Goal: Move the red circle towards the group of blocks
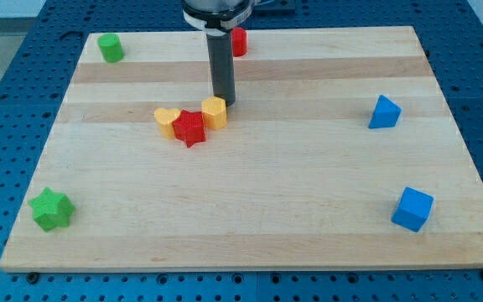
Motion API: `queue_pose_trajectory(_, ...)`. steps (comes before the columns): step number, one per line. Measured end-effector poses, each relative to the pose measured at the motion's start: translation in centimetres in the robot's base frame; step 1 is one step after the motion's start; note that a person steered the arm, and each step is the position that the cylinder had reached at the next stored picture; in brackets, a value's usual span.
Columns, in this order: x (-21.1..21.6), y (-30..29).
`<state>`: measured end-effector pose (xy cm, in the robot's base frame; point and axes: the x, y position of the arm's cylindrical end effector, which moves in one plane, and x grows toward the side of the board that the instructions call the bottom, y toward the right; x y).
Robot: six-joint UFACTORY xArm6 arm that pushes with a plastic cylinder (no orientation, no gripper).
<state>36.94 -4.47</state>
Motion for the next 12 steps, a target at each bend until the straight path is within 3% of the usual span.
queue_pose_trajectory(1,-0.7,0.2)
queue_pose_trajectory(3,-11.4,14.2)
queue_pose_trajectory(4,-17.6,17.8)
queue_pose_trajectory(5,-17.8,17.0)
queue_pose_trajectory(7,-17.4,3.0)
queue_pose_trajectory(8,-13.4,-1.6)
queue_pose_trajectory(9,-9.3,-1.9)
queue_pose_trajectory(11,-14.7,1.8)
queue_pose_trajectory(12,-13.7,1.8)
